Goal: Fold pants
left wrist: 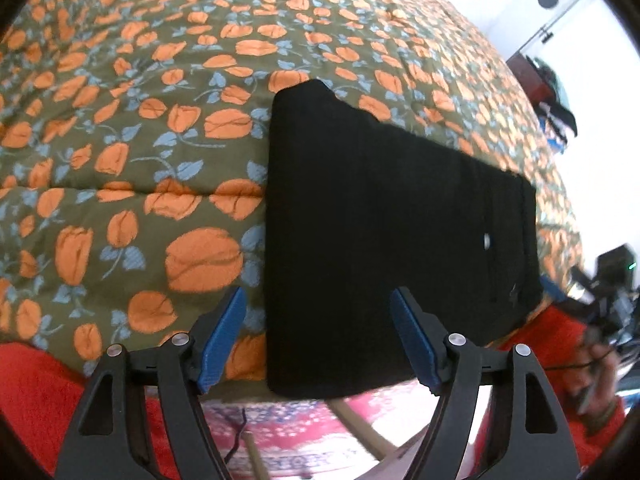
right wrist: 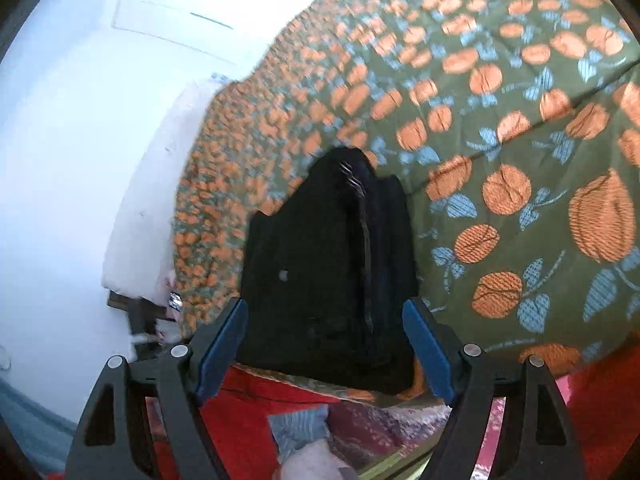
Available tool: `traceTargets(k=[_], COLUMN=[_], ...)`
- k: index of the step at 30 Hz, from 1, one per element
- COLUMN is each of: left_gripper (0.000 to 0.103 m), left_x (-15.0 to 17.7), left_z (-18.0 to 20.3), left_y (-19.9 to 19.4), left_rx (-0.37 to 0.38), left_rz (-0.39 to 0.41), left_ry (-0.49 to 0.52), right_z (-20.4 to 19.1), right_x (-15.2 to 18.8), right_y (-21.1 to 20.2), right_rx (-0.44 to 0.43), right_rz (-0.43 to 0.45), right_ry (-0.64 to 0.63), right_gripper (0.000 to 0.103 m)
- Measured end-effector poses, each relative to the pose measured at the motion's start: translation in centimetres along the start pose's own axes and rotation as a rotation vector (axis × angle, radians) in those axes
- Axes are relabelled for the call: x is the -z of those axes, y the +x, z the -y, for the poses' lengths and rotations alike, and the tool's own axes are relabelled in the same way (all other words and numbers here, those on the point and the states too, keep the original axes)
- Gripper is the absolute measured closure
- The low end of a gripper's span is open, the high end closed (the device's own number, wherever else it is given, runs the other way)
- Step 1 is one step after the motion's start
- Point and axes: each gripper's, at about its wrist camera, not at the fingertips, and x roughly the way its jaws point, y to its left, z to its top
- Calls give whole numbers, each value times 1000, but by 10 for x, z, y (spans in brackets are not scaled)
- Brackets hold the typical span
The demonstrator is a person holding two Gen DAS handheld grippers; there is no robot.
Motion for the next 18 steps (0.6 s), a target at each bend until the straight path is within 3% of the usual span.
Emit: traceTargets(k=[8, 10, 12, 15, 16, 17, 18], left_gripper=[23, 17, 13, 11, 18, 39, 44], left_x=[-22, -23, -25, -26, -26, -26, -25], left_z=[-7, -7, -13, -20, -20, -18, -11], left_y=[54, 62, 68, 73, 73, 70, 64], left_rx=[61, 103, 123, 166, 170, 186, 169], left_rz=[-86, -94, -92, -96, -95, -91, -83], left_ry=[31, 34, 5, -52, -55, -47, -29], right_z=[17, 16, 12, 9, 9, 8, 7], right_x=[-21, -25, -27, -32, -33, -32, -30], right_y=[50, 62, 75, 90, 93, 95, 92], right_rx=[72, 45, 28, 79, 91, 86, 94], right_rz=[-125, -163, -219, -274, -287, -296, -298], right_ry=[-1, -1, -21, -69, -77, -83, -91], right_gripper=[21, 21, 19, 22, 30, 36, 44])
